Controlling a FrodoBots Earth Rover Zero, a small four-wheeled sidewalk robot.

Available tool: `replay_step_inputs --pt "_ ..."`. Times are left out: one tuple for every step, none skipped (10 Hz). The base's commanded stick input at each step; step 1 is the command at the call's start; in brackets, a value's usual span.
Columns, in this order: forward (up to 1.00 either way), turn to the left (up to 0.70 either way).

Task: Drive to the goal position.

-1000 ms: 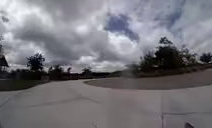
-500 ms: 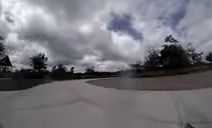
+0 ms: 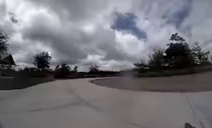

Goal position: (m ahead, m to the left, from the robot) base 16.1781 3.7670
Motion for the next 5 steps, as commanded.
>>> replay_step_inputs --pt "0.58 0.14" --pt "0.58 0.14" --pt "0.58 0.14" --pt "0.58 0.14" --pt "0.58 0.14"
